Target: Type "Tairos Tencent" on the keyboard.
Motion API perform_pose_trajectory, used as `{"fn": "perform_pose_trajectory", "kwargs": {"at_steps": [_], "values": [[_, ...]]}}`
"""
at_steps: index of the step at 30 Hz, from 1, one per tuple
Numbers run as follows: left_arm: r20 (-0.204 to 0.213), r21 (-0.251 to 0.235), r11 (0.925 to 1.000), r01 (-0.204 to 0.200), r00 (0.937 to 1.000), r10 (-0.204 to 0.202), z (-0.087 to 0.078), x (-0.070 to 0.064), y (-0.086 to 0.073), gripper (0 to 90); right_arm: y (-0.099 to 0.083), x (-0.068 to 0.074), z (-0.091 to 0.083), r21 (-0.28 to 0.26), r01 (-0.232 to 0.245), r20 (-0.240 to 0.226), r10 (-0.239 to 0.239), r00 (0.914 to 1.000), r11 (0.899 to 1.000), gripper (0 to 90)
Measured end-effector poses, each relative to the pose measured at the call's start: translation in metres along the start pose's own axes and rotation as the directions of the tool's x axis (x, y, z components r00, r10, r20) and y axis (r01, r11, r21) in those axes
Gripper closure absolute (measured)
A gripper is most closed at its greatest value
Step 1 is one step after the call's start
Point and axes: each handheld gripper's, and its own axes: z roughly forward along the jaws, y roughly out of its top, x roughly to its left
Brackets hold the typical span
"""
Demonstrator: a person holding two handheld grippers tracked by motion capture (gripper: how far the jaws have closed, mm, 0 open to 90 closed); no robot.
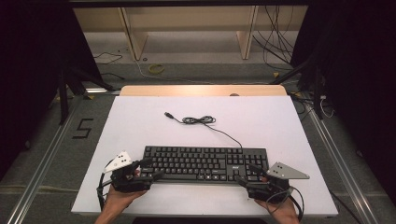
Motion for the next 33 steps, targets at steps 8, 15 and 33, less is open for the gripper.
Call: {"fn": "perform_pose_trajectory", "kwargs": {"at_steps": [8,15,33], "values": [[-0.003,-0.003,1.0000,-0.001,1.0000,0.001,0.000,0.000,0.000,24.7,0.000,0.001,0.001,0.000,0.000,-0.001,0.000,1.0000,1.000,32.2],[-0.006,-0.002,1.0000,0.004,1.0000,-0.004,0.000,0.001,0.000,24.8,0.002,0.003,0.007,0.010,0.000,-0.006,0.000,1.0000,1.000,32.4],[-0.050,-0.019,0.9994,0.030,0.9983,-0.031,-0.004,0.007,0.000,24.9,0.017,0.015,0.036,0.034,0.028,-0.051,-0.026,0.9984,0.999,32.5]]}}
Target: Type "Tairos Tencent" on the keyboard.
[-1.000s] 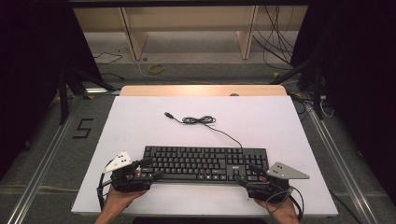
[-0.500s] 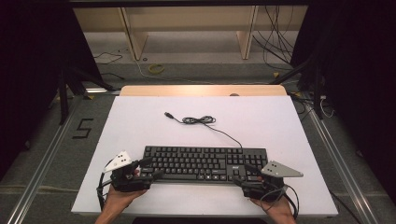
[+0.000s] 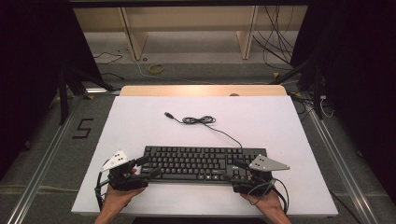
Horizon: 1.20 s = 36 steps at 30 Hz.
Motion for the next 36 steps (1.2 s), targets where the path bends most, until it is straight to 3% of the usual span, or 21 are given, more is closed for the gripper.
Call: {"fn": "perform_pose_trajectory", "kwargs": {"at_steps": [12,21,28,36], "values": [[-0.039,-0.003,0.9997,0.026,0.9989,-0.026,-0.003,0.006,0.000,25.1,0.019,0.010,0.031,0.022,0.010,-0.049,-0.009,0.9987,1.000,34.0],[-0.099,0.027,0.9983,0.052,0.9939,-0.049,-0.006,0.012,-0.002,27.7,0.030,0.016,0.055,0.046,0.001,-0.082,0.003,0.9966,0.999,34.9],[-0.141,0.063,0.9960,0.064,0.9884,-0.055,-0.006,0.015,-0.003,33.2,0.039,0.020,0.074,0.067,0.007,-0.095,-0.001,0.9955,0.998,36.3],[-0.172,0.122,0.9896,0.077,0.9836,-0.055,-0.004,0.019,-0.006,46.9,0.046,0.026,0.094,0.106,0.022,-0.098,-0.012,0.9952,0.994,43.5]]}}
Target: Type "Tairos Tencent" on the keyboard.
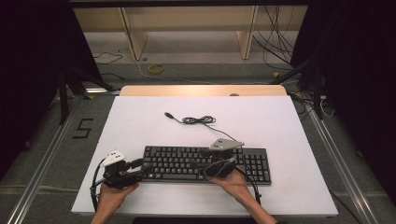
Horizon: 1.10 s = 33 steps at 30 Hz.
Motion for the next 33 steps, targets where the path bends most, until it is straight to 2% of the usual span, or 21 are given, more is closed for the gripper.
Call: {"fn": "perform_pose_trajectory", "kwargs": {"at_steps": [6,7,8,10,13,14,17,24,25,33], "values": [[-0.030,0.042,0.9991,0.002,0.9995,-0.001,0.001,0.003,-0.002,62.8,0.008,0.007,0.018,0.045,0.011,0.009,-0.012,0.9999,0.999,58.9],[-0.031,0.048,0.9988,0.001,0.9995,0.000,0.002,0.003,-0.002,62.8,0.008,0.007,0.018,0.045,0.011,0.009,-0.012,0.9999,0.999,58.9],[-0.031,0.053,0.9986,0.001,0.9995,0.000,0.002,0.004,-0.003,68.1,0.010,0.008,0.023,0.053,0.011,0.011,-0.011,0.9999,0.999,63.5],[-0.035,0.063,0.9980,-0.001,0.9994,0.003,0.002,0.004,-0.003,73.2,0.012,0.009,0.027,0.060,0.010,0.007,-0.011,0.9999,0.998,67.1],[-0.039,0.084,0.9964,-0.013,0.9991,0.016,0.004,0.004,-0.004,77.1,0.014,0.010,0.031,0.074,0.012,0.003,-0.013,0.9999,0.997,70.5],[-0.041,0.091,0.9958,-0.015,0.9990,0.019,0.004,0.004,-0.004,82.2,0.015,0.012,0.037,0.083,0.015,-0.003,-0.015,0.9999,0.996,74.2],[-0.042,0.101,0.9947,-0.018,0.9989,0.022,0.006,0.004,-0.005,87.3,0.017,0.013,0.043,0.090,0.012,-0.007,-0.011,0.9999,0.996,78.9],[-0.042,0.118,0.9928,-0.019,0.9988,0.024,0.008,0.005,-0.005,89.0,0.021,0.017,0.058,0.120,0.021,-0.004,-0.021,0.9998,0.993,87.9],[-0.042,0.121,0.9925,-0.020,0.9988,0.025,0.008,0.005,-0.005,89.0,0.021,0.018,0.064,0.138,0.025,0.000,-0.025,0.9997,0.990,90.0],[-0.047,0.132,0.9912,-0.015,0.9987,0.021,0.010,0.006,-0.005,89.0,0.021,0.018,0.075,0.166,0.024,0.018,-0.027,0.9995,0.986,90.0]]}}
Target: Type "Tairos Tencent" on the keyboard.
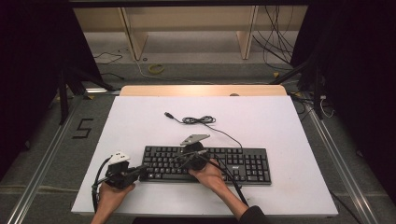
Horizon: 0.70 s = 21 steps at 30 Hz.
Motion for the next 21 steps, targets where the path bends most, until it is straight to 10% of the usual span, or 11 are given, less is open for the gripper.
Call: {"fn": "perform_pose_trajectory", "kwargs": {"at_steps": [21], "values": [[-0.009,0.017,0.9998,0.006,0.9999,-0.006,0.004,0.003,0.001,89.0,0.002,-0.002,0.016,0.041,-0.007,0.022,0.006,0.9997,0.999,90.0]]}}
